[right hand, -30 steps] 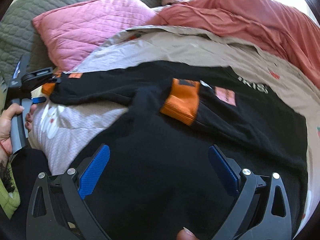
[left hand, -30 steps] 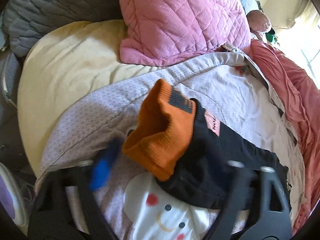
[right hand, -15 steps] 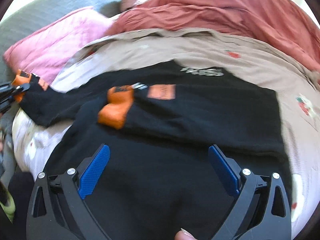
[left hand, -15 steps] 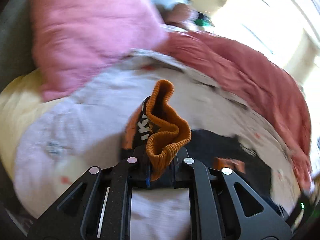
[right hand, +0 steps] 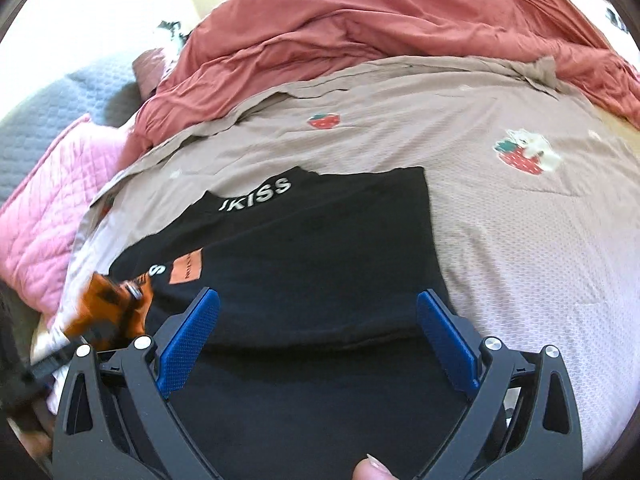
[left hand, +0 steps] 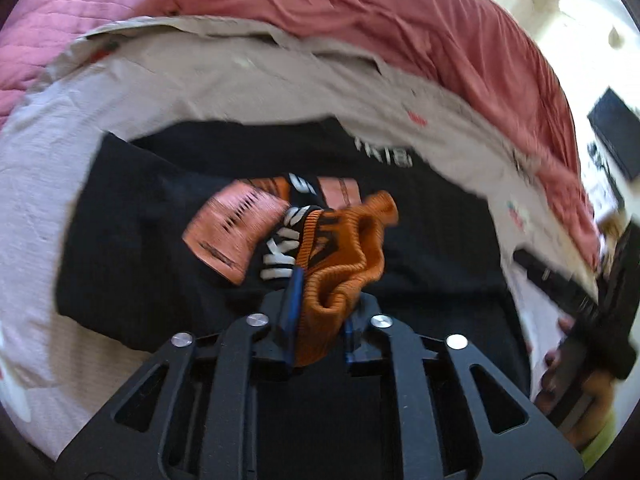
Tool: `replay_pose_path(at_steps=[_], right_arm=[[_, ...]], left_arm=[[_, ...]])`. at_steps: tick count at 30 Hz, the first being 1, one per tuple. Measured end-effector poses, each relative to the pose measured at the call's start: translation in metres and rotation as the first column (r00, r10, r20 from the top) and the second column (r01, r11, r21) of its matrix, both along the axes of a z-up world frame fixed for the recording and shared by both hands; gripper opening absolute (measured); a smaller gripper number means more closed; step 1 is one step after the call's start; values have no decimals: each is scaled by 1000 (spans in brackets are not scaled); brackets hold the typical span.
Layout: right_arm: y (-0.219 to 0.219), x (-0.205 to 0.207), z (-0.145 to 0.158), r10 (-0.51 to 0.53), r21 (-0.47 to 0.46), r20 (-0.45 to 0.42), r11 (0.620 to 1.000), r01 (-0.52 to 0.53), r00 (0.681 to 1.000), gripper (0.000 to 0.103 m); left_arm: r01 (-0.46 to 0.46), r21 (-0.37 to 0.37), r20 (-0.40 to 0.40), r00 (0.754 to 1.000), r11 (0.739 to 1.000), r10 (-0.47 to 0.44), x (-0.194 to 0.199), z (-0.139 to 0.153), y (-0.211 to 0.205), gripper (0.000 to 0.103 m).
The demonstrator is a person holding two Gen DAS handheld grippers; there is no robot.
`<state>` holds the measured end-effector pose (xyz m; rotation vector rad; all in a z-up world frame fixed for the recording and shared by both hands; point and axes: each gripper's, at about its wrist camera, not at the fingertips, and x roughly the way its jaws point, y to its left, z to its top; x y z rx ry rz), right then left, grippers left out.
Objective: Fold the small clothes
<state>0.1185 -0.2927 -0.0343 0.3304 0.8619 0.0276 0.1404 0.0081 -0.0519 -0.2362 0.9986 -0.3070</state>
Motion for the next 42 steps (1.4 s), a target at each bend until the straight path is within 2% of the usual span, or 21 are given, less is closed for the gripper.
replay_pose_path(at_steps=[2, 3, 4, 10, 12, 13, 15, 16, 18, 19, 20, 21, 23, 25, 26, 30, 33, 38, 42], right_arm=[[0, 1, -2, 4, 17, -6, 1000, -4, 1000, 98], [2, 2, -3, 18, 30, -10, 999, -17, 1000, 98], [6, 4, -4, 32, 42, -15, 999, -32, 999, 98], [46, 11, -7, 172, 156, -47, 974, -163, 984, 98], [62, 13, -11, 218, 197, -69, 960, -201, 974, 98], [70, 14, -14, 240, 216, -86, 952, -217, 967, 98], [88, 13, -21, 279, 244, -117, 938, -244, 953, 98], [97, 13, -25, 299, 253, -131, 932, -260, 945, 98], [112, 13, -32, 327, 256, -148, 924, -284, 933, 96], [122, 14, -36, 343, 245, -160, 922, -299, 926, 86], [131, 14, -40, 354, 230, -170, 922, -312, 920, 79], [137, 15, -42, 359, 217, -172, 922, -320, 917, 67], [148, 16, -43, 364, 169, -162, 926, -338, 917, 54], [149, 17, -41, 361, 170, -142, 926, -336, 922, 25], [148, 18, -38, 368, 184, -124, 921, -343, 922, 6], [145, 12, -11, 419, 156, 7, 896, -415, 908, 5], [133, 11, 15, 424, 103, 89, 896, -432, 901, 4], [103, 17, 48, 401, -26, 143, 915, -402, 905, 4], [57, 26, 54, 322, -88, 127, 946, -313, 938, 4]], left_arm=[[42, -9, -16, 999, 999, -42, -4, -7, -4, 22], [58, -23, -19, 998, 998, -58, -7, -8, -5, 24], [85, -46, -25, 996, 995, -86, -10, -10, -6, 31], [122, -55, -14, 992, 991, -123, -22, -1, 4, 36], [86, -30, 5, 996, 996, -86, -23, 7, 19, 42], [48, 12, 16, 999, 999, -48, -22, 11, 28, 49], [-18, 59, 34, 999, 998, 16, -21, 18, 47, 49], [-38, 59, 46, 998, 998, 35, -20, 22, 54, 50], [-95, 71, 76, 993, 993, 90, -18, 29, 74, 59], [-112, 75, 82, 991, 991, 106, -17, 30, 79, 71], [-132, 73, 89, 988, 989, 125, -16, 31, 85, 74], [-145, 68, 90, 986, 987, 139, -15, 30, 90, 74], [-170, 58, 86, 983, 984, 164, -15, 29, 99, 76], [-186, 56, 82, 980, 981, 181, -14, 29, 105, 76], [-193, 54, 81, 979, 980, 188, -13, 29, 107, 76], [-206, 61, 85, 976, 977, 200, -15, 29, 110, 77], [-205, 61, 83, 976, 977, 200, -15, 29, 108, 77], [-189, 67, 84, 980, 980, 183, -14, 30, 98, 77], [-170, 76, 79, 983, 982, 164, -14, 29, 89, 77]])
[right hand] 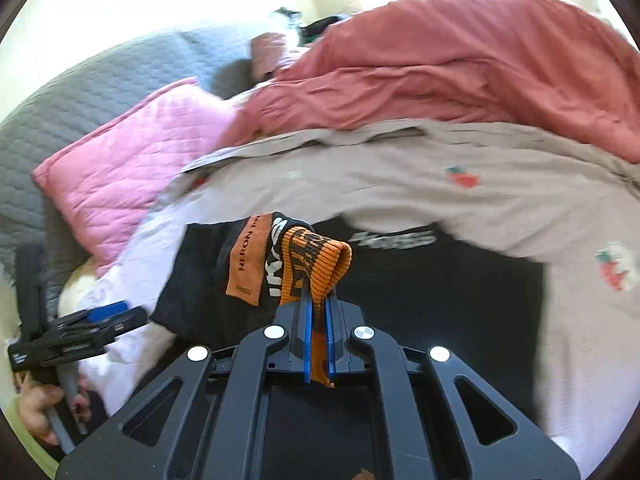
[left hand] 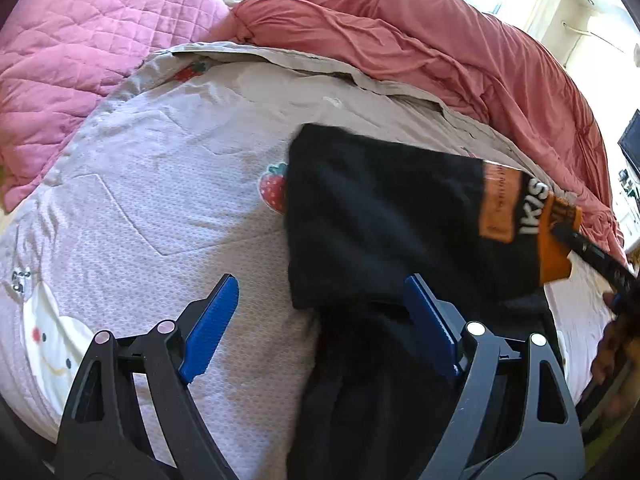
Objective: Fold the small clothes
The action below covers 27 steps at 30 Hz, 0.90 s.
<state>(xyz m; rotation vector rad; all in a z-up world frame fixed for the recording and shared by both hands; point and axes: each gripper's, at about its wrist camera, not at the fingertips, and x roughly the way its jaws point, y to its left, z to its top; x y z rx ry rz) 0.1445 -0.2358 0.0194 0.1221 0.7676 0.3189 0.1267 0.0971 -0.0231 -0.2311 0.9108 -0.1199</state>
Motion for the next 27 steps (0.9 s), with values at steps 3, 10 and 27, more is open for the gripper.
replay_pose_path(at_steps=[3, 10, 27], right_arm=[[-35, 11, -9, -66, -58, -27, 996, 64, 997, 4], [-75, 18, -55, -165, -88, -121, 984, 155, 979, 4], [-108, 31, -88, -300, -204, -201, 944, 260, 932, 7]], left_arm=[[9, 26, 7, 1000, 1000, -9, 0, 1, -9, 77], [83, 62, -5, 997, 995, -82, 18, -1, -51, 77], [200, 217, -144, 975, 956, -171, 85, -65, -130, 79]])
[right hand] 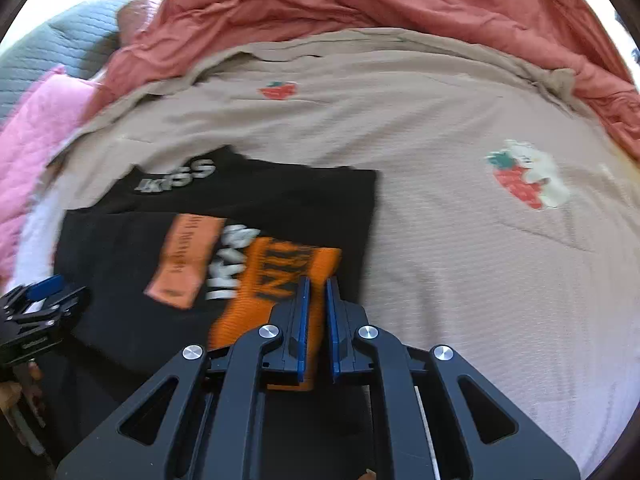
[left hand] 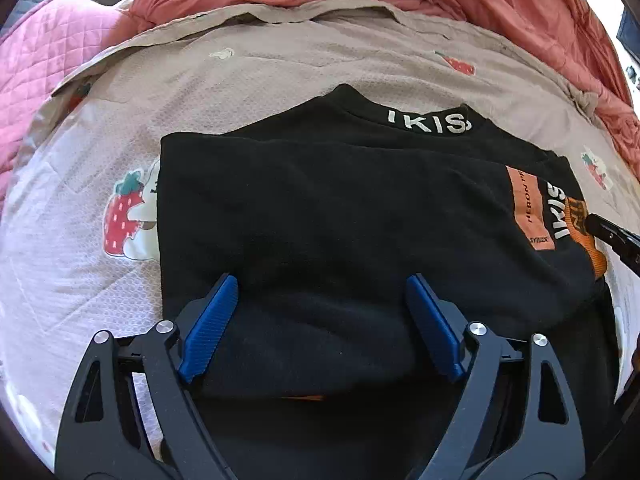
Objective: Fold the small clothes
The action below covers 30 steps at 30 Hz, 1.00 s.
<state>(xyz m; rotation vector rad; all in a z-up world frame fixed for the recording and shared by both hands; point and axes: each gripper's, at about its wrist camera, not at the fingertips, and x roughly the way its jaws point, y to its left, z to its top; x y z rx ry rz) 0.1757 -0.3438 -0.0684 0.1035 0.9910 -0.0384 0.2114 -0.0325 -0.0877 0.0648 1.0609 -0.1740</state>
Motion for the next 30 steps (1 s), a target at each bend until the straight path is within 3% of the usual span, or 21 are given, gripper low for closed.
replay_pose_path(at_steps=[5, 10, 15, 20, 23, 30], right_arm=[[-14, -12, 22, -11, 51, 84, 999, 6, 996, 11], [28, -27, 38, 184, 51, 151, 980, -193, 971, 17], [67, -29, 21, 311, 37, 83, 949, -314, 947, 25], [70, -24, -6, 278, -76, -36, 957, -280, 960, 36], [61, -21, -12, 245, -7, -41, 969, -246, 969, 37], [60, -26, -4, 249, 0, -23, 969, -249, 968, 44]], left_arm=[[-5, -25, 13, 1000, 1000, 5, -5, 10, 6, 78], [-3, -64, 54, 999, 998, 6, -18, 34, 7, 78], [7, -60, 35, 999, 998, -5, -28, 34, 2, 78], [4, -33, 9, 1000, 999, -4, -28, 19, 5, 78], [4, -31, 10, 1000, 1000, -4, -27, 16, 6, 78], [-1, -42, 17, 1000, 999, 2, -31, 20, 9, 78]])
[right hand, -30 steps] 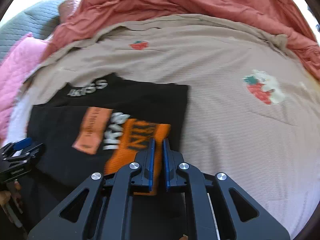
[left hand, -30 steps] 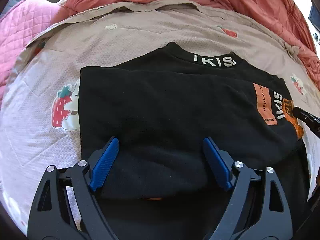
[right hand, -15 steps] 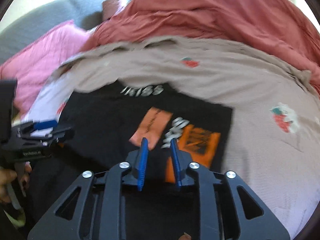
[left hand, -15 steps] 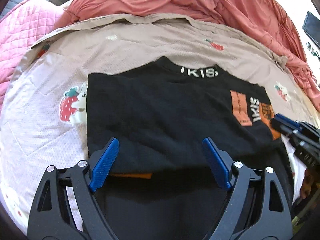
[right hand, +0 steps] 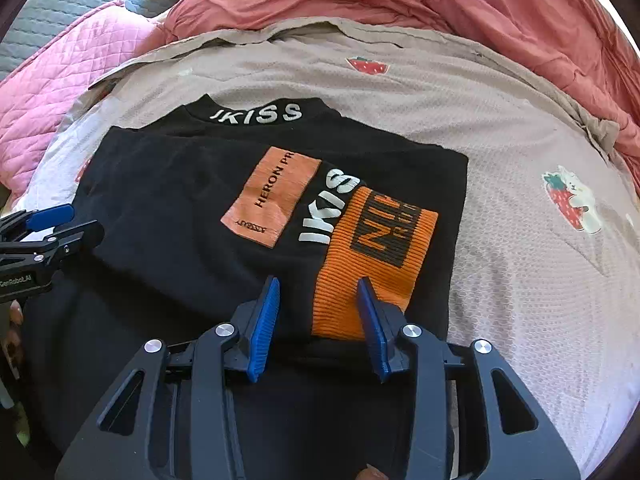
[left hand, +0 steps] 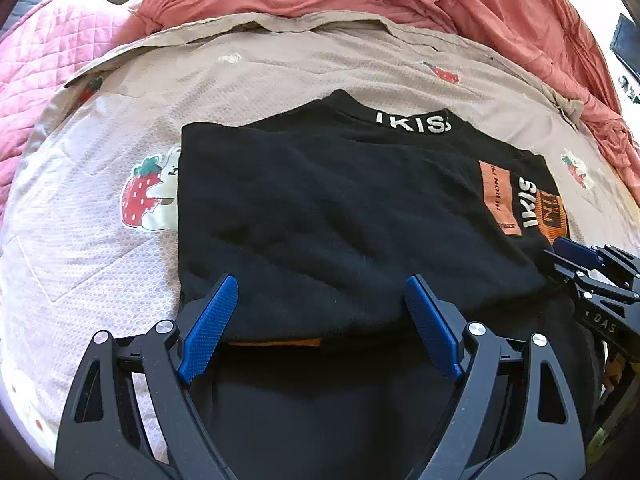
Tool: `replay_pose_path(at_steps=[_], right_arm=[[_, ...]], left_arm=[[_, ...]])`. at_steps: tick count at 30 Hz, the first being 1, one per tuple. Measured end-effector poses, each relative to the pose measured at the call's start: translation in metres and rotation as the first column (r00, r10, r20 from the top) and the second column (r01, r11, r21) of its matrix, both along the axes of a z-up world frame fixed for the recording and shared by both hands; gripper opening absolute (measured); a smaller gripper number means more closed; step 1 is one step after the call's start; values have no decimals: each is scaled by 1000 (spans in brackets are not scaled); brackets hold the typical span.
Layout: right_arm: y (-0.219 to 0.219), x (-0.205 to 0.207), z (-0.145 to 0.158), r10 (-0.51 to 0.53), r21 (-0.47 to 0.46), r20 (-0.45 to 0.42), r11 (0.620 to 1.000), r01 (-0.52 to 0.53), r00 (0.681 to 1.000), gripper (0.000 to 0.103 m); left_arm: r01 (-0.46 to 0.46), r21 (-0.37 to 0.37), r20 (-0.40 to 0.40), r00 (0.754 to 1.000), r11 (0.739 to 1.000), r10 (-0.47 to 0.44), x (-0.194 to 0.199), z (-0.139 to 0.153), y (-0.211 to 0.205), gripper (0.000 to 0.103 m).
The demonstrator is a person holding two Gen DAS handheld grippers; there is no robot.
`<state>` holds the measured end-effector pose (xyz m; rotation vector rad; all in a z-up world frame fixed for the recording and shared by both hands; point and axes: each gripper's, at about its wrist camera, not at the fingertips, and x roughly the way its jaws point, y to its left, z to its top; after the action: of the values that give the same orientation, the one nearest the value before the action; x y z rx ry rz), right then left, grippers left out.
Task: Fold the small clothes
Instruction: 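Open the right gripper and withdraw it from the folded sleeve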
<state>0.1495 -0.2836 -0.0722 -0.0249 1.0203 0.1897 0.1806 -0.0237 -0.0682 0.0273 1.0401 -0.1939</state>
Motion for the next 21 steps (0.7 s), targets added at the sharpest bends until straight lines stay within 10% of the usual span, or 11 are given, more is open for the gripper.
replay_pose_path(at_steps=[21], right_arm=[[-29, -11, 35, -79, 101, 78, 992, 71, 994, 86]], left_arm=[[-59, -24, 28, 998, 998, 60, -15, 26, 37, 93]])
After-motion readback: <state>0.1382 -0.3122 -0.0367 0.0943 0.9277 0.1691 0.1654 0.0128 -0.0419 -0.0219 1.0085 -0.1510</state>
